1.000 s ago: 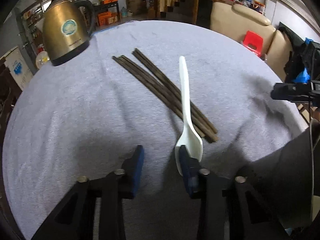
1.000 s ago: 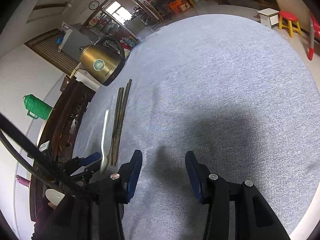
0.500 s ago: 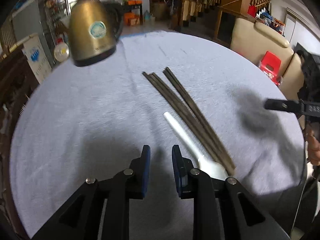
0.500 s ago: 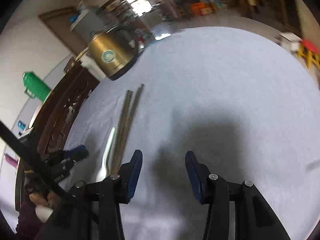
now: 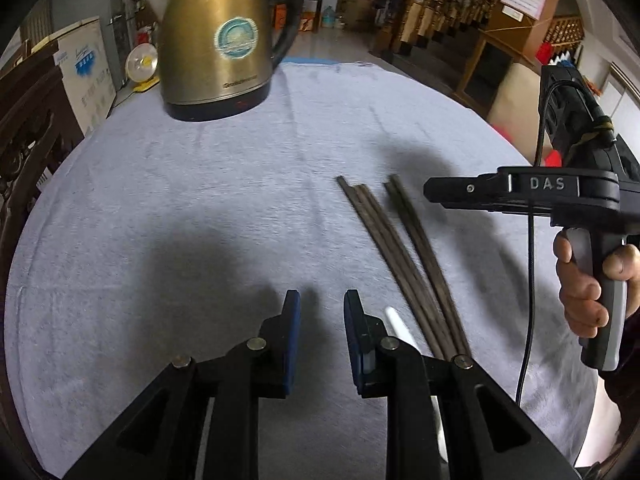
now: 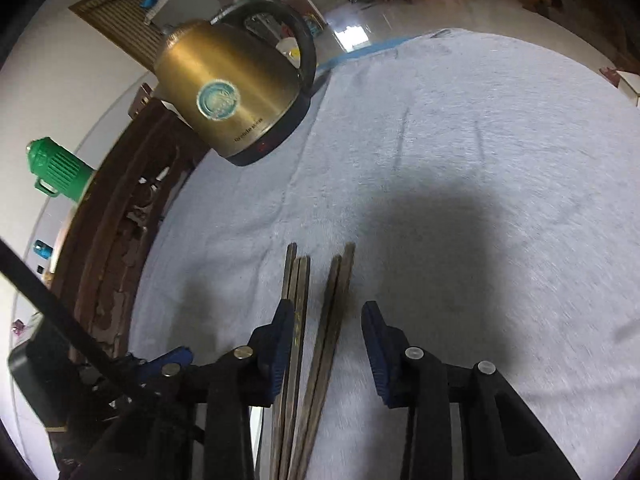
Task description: Organize utensils
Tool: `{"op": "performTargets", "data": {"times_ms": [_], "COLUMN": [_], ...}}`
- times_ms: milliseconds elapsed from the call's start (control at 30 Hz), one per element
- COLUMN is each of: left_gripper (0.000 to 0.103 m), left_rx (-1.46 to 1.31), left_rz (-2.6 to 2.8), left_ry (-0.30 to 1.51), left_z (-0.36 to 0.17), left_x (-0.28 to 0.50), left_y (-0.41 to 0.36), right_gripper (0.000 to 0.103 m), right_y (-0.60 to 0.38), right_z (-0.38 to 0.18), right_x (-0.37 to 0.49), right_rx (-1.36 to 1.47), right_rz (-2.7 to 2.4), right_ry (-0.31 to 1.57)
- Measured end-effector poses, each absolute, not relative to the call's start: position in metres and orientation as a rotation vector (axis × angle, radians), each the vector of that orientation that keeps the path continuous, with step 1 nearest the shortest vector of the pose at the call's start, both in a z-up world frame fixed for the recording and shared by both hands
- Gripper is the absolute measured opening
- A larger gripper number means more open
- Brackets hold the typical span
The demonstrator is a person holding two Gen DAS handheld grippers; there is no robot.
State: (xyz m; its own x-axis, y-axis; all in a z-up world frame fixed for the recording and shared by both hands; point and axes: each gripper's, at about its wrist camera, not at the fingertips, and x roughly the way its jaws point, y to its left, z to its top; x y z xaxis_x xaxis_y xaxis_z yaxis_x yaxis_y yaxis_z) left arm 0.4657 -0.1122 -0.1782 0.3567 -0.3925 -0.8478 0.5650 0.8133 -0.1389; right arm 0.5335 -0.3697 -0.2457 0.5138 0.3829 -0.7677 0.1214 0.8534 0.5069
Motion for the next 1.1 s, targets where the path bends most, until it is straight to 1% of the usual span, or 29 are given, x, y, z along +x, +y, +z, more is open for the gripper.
{"op": "performTargets", "data": {"times_ms": [33, 100, 167, 233, 267, 433, 533, 600, 733, 767, 867, 1100], "left_gripper": [0.022, 0.022, 0.022, 0.022, 0.022, 0.022, 0.023, 0.026, 0.028, 0.029, 0.039, 0.038], "left_rx": [0.188, 0.182, 0.176, 0.173, 0.174, 0.142, 0.131, 0.126, 0.082, 0.067, -0.003, -0.085], "left_rz": [-0.617, -0.609, -0.605, -0.604, -0.603, -0.61, -0.613, -0.615, -0.606, -0.602, -0.568, -0.47], "left_ry": [1.038, 1.048, 1.056, 1.061, 1.06, 1.07, 1.082, 1.104, 1.153, 1.162, 1.207, 1.322], "left_z": [-0.179, -0.184, -0.187, -0.19, -0.191, -0.185, -0.182, -0.184, -0.188, -0.188, -0.19, -0.203], "left_x": [0.467, 0.472, 0.475, 0.477, 0.479, 0.476, 0.483, 0.492, 0.515, 0.52, 0.542, 0.571], "left_y": [-0.111, -0.11, -0.109, -0.109, -0.11, -0.113, -0.124, -0.137, -0.161, -0.164, -0.174, -0.192], "right_gripper": [0.029, 0.021, 0.016, 0.008, 0.008, 0.007, 0.007, 0.007, 0.009, 0.009, 0.01, 0.01], "right_y": [-0.366, -0.356, -0.351, -0.349, -0.35, -0.358, -0.375, -0.382, -0.384, -0.385, -0.388, -0.402], "right_z": [-0.247, -0.25, -0.257, -0.258, -0.258, -0.255, -0.255, -0.255, -0.256, -0.256, -0.259, -0.259], "right_x": [0.537, 0.544, 0.545, 0.543, 0.543, 0.539, 0.533, 0.529, 0.529, 0.53, 0.538, 0.547], "right_rx": [0.533, 0.46, 0.414, 0.377, 0.376, 0.313, 0.364, 0.378, 0.392, 0.394, 0.42, 0.483], "right_rz": [0.164, 0.12, 0.105, 0.09, 0.081, 0.005, -0.023, -0.031, -0.017, -0.012, 0.01, 0.055], "right_ry": [1.041, 1.065, 1.09, 1.086, 1.088, 1.098, 1.107, 1.103, 1.119, 1.122, 1.131, 1.163]}}
